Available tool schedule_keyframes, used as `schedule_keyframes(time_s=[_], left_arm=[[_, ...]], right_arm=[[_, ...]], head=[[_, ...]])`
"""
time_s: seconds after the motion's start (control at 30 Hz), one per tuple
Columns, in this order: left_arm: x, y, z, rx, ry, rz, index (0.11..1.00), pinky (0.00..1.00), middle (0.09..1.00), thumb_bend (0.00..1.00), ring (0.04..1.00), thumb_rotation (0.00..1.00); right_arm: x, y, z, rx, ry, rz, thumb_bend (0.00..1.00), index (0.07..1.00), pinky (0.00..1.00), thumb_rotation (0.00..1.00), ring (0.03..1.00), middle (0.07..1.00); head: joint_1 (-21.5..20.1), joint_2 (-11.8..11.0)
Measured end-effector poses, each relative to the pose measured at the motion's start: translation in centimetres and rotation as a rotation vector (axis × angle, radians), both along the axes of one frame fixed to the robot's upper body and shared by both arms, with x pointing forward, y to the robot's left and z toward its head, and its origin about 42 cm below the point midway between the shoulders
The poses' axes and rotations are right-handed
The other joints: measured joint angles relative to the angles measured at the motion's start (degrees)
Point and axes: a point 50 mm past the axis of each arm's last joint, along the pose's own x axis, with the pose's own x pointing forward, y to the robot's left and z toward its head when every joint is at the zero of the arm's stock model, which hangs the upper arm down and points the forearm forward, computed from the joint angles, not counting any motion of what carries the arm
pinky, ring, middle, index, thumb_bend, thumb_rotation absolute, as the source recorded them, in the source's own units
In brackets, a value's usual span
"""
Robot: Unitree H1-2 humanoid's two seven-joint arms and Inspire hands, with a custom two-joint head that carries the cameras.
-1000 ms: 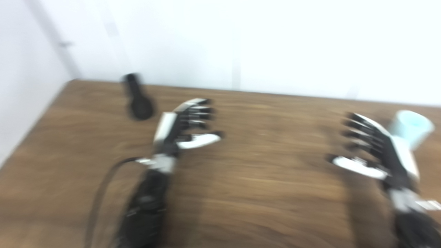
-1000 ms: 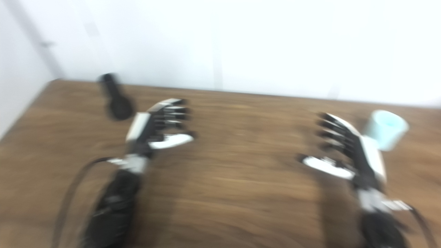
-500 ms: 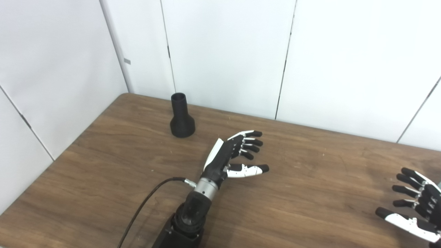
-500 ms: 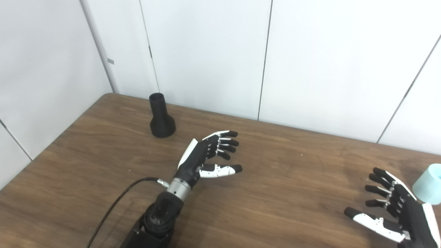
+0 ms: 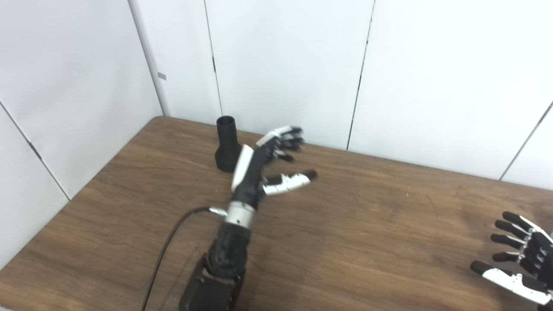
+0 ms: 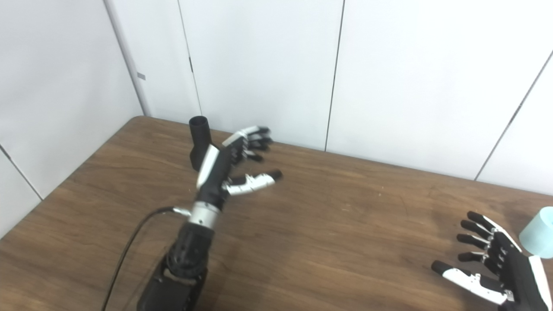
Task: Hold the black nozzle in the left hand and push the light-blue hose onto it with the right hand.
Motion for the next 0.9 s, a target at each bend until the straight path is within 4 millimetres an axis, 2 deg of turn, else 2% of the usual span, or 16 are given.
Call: schedule_keyframes(time_s=[0.2, 0.37, 0.63, 0.67, 0.77, 0.9], left_arm=[[1.7, 5.0, 3.0, 0.131, -0.047, 0.095, 0.774, 0.72, 0.787, 0.79, 0.796, 0.21], [1.7, 6.0, 4.4, 0.191, -0.013, 0.136, 0.831, 0.73, 0.82, 0.79, 0.822, 0.2], [2.7, 9.0, 7.7, 0.206, -0.021, 0.243, 0.896, 0.86, 0.919, 0.81, 0.918, 0.18], [2.9, 9.4, 8.0, 0.212, -0.024, 0.263, 0.902, 0.87, 0.926, 0.84, 0.931, 0.19], [3.4, 10.3, 8.0, 0.264, 0.01, 0.358, 0.922, 0.98, 0.96, 0.92, 0.993, 0.24], [3.7, 10.4, 7.0, 0.335, 0.086, 0.445, 0.925, 1.0, 0.974, 0.99, 1.0, 0.28]], right_arm=[[0.0, -0.1, 0.1, 0.0, -0.011, 0.001, 0.68, 0.814, 0.51, 0.0, 0.711, 0.787], [0.1, -0.1, 0.0, -0.001, -0.009, 0.002, 0.69, 0.813, 0.51, 0.0, 0.707, 0.786], [0.2, -0.2, -0.1, -0.001, -0.006, 0.0, 0.69, 0.809, 0.52, 0.0, 0.703, 0.784], [0.2, -0.2, -0.1, -0.002, -0.007, -0.001, 0.69, 0.807, 0.52, 0.0, 0.701, 0.782], [0.3, -0.3, 0.0, -0.002, -0.008, -0.003, 0.7, 0.804, 0.52, 0.0, 0.696, 0.781], [0.4, -0.3, -0.1, -0.002, -0.003, -0.004, 0.7, 0.801, 0.51, 0.0, 0.693, 0.779]], head=[[0.0, -0.09], [0.18, -0.09], [0.09, -0.35], [0.09, -0.44], [0.09, -0.44], [0.09, -0.44]])
